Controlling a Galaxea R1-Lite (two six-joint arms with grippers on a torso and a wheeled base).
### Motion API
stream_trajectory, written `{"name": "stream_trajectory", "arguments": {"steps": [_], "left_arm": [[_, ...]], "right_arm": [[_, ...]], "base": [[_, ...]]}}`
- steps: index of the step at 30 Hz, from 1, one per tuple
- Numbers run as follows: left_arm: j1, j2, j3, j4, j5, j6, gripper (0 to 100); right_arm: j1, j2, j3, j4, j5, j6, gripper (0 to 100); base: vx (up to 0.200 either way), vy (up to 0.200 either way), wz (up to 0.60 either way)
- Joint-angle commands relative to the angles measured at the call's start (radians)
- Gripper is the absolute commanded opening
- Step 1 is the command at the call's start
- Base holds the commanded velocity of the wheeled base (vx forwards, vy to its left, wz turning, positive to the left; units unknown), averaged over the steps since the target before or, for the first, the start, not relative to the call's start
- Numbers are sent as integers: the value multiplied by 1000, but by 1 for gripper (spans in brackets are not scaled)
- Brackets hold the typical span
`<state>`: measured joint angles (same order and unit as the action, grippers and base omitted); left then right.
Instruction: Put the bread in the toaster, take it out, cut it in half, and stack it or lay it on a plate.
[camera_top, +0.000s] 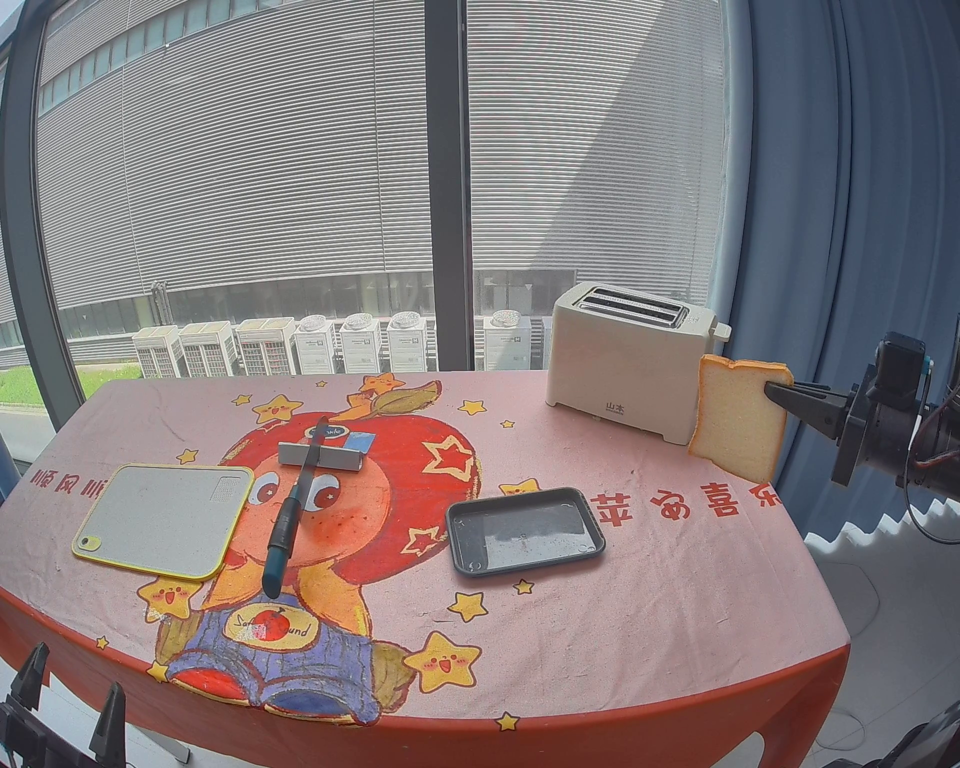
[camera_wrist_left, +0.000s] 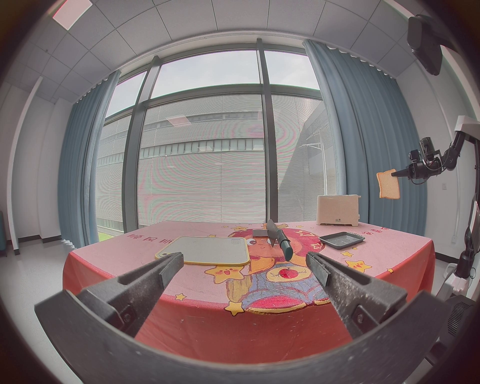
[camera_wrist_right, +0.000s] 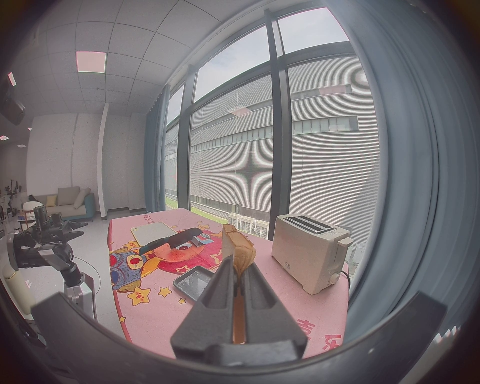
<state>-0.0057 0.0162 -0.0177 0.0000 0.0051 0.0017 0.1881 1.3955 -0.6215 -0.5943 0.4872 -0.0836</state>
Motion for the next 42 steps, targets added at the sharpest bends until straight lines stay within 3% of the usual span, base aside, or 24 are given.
{"name": "stream_trajectory", "arguments": {"steps": [1,42], "left_arm": [[1,-16,18,0,-2,0,100],[1,-16,18,0,-2,0,100]], "right_arm": [[1,-3,-1,-1,1,-1,0],[33,-1,22,-1,-7,-21,0]], "base": [[0,200,0],[0,200,0]]}}
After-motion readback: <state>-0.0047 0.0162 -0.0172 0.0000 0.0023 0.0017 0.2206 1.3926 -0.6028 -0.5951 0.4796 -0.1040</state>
